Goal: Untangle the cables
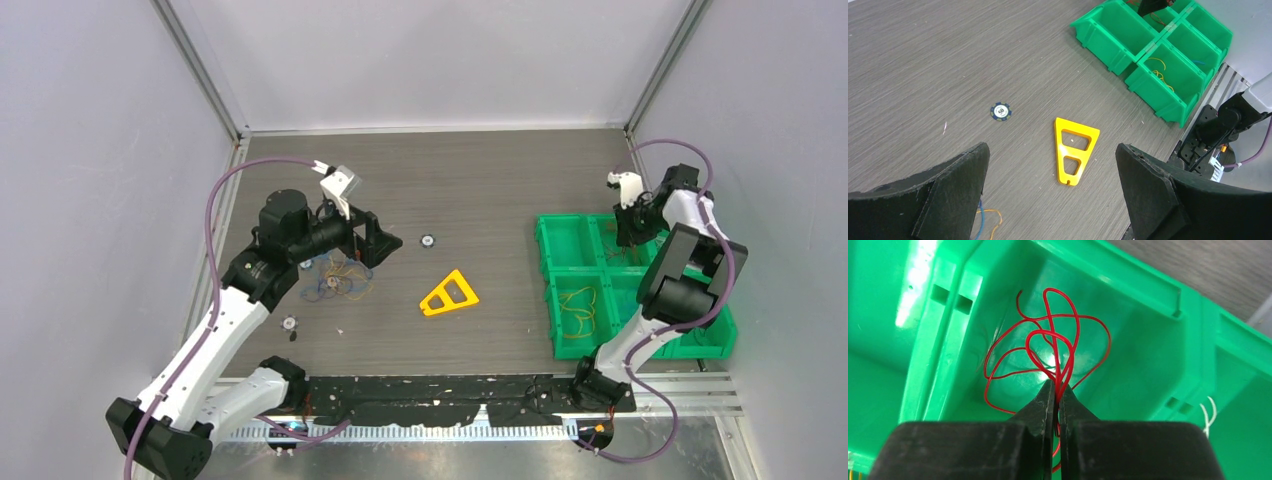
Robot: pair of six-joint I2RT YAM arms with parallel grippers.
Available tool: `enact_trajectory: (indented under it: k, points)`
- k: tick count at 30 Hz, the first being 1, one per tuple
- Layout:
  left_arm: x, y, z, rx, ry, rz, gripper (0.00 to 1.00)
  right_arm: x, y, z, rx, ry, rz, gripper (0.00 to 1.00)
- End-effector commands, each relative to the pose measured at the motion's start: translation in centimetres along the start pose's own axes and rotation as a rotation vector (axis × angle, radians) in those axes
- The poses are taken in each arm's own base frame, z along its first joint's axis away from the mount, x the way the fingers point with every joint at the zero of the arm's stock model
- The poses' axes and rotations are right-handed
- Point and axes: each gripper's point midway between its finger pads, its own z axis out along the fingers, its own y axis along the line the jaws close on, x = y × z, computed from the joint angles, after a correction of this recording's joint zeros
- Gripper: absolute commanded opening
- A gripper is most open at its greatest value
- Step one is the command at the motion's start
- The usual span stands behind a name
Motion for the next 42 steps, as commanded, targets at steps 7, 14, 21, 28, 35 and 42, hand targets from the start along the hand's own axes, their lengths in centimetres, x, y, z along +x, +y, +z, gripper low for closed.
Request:
enact_trajectory:
  k: [7,14,21,28,35,42]
  points:
    - [-1.1,-0.1,0.4,0.027,-0.037,0.005,1.0,1.0,0.6,1.8,-0.052,0.176,-0.03,0.06]
    - [-1.0,0.2,0.6,0.024,-0.018,-0.005,1.0,0.1,0.7,2.1,-0.059,0.194,-0.026,0.1]
    - [-1.3,0.5,0.6,0.018,-0.011,-0.015,0.99,-1.8,0.4,-0.4,-0.045,0.161,-0.045,0.45]
    - [-1.4,0.6,0.1,0.012,-0.015,-0.01,1.0,-3.7,0.2,-4.5,-0.001,0.117,-0.092,0.67]
    - [-0.5,0.8,-0.6,0.015,0.031,0.027,1.0,-5.8,0.4,-8.2,0.006,0.055,-0.091,0.88]
    - [3.0,3.4,-2.7,-0.015,0.228,-0.036,0.99,-11.4,5.6,-12.0,-0.079,-0.107,-0.042,1.0]
